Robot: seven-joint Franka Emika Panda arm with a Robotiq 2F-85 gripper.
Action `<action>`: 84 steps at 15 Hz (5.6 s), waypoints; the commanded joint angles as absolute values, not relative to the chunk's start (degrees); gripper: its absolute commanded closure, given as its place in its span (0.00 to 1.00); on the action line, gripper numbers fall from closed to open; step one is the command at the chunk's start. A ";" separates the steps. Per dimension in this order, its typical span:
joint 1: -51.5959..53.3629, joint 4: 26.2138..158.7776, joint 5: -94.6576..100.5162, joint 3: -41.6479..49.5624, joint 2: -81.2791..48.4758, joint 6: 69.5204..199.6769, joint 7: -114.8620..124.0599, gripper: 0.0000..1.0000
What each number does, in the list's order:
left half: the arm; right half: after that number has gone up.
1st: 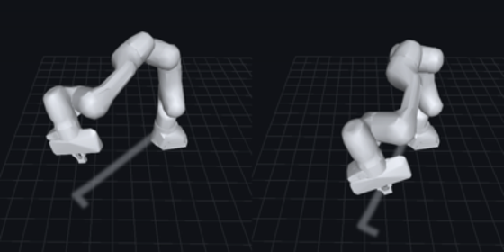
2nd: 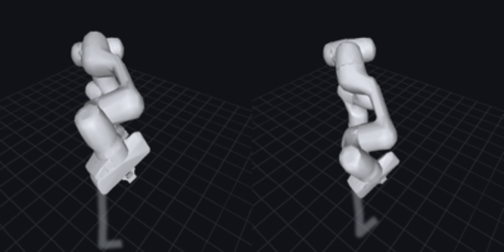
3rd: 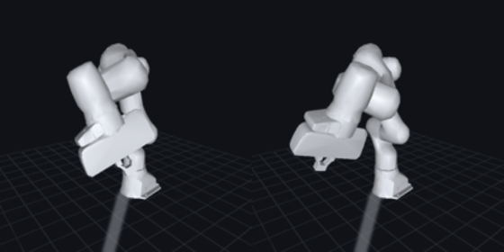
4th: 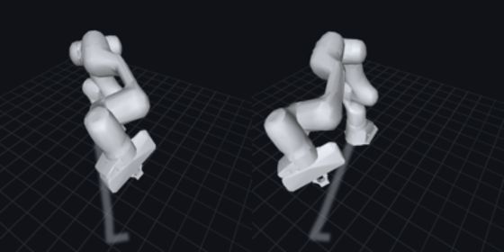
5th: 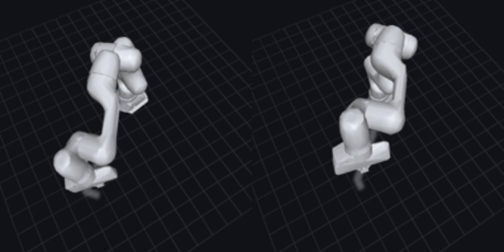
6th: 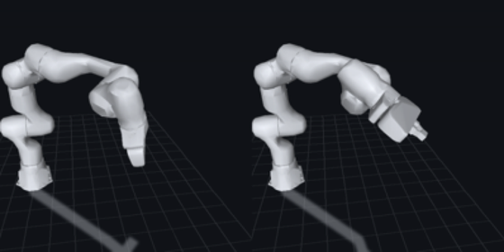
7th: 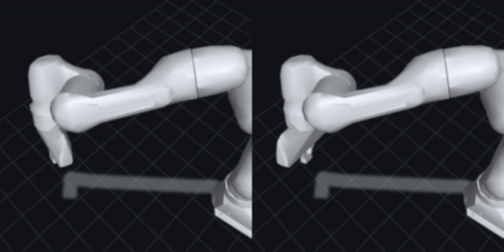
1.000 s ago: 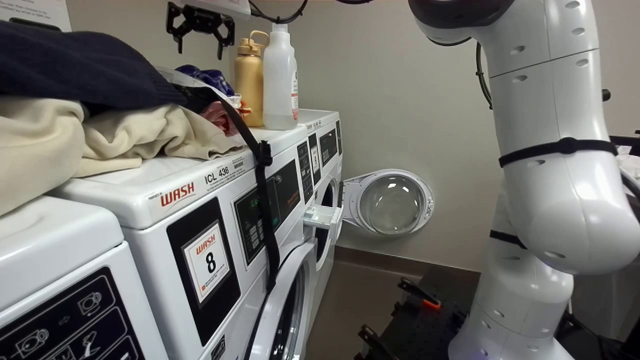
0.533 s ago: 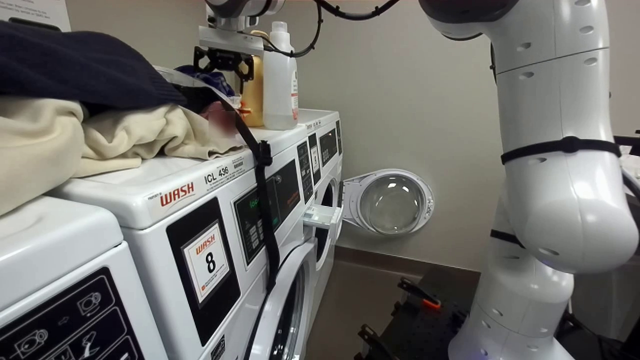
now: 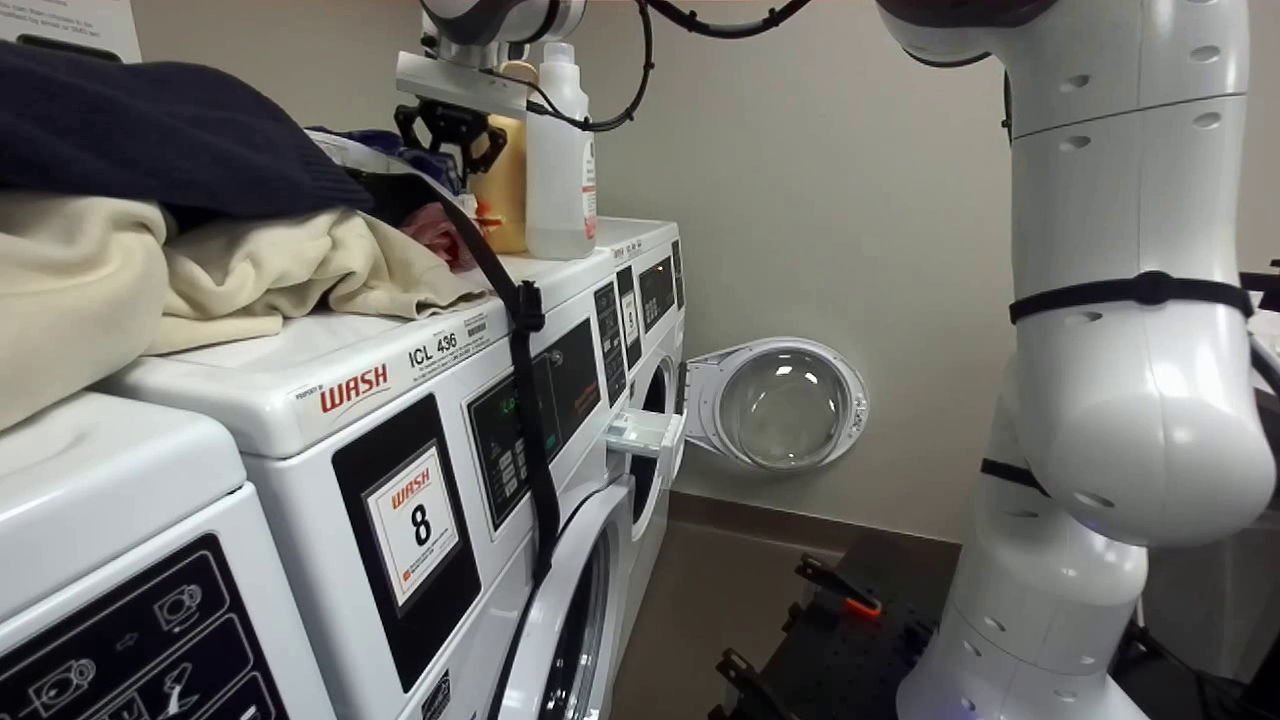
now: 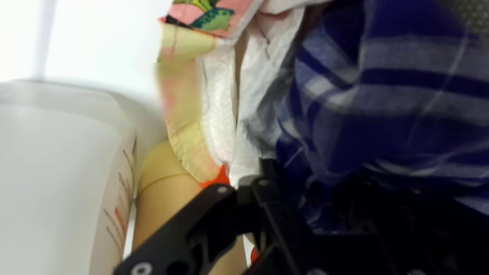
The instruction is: Take the clothes out of the bag on the washing machine
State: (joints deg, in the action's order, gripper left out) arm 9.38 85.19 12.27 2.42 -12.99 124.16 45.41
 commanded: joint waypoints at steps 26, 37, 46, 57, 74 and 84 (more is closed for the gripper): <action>14.70 64.48 26.21 -1.04 -17.65 111.15 44.62 0.38; 15.56 62.24 25.65 -0.88 -19.27 111.46 44.47 0.00; 12.16 71.64 19.81 -1.04 -18.87 114.29 45.60 0.34; 11.10 72.46 14.71 -0.97 -19.01 115.42 45.76 1.00; 22.22 55.93 7.36 -8.32 -22.82 144.66 57.28 0.97; 32.14 34.30 -4.36 -23.80 -30.34 132.18 41.79 0.98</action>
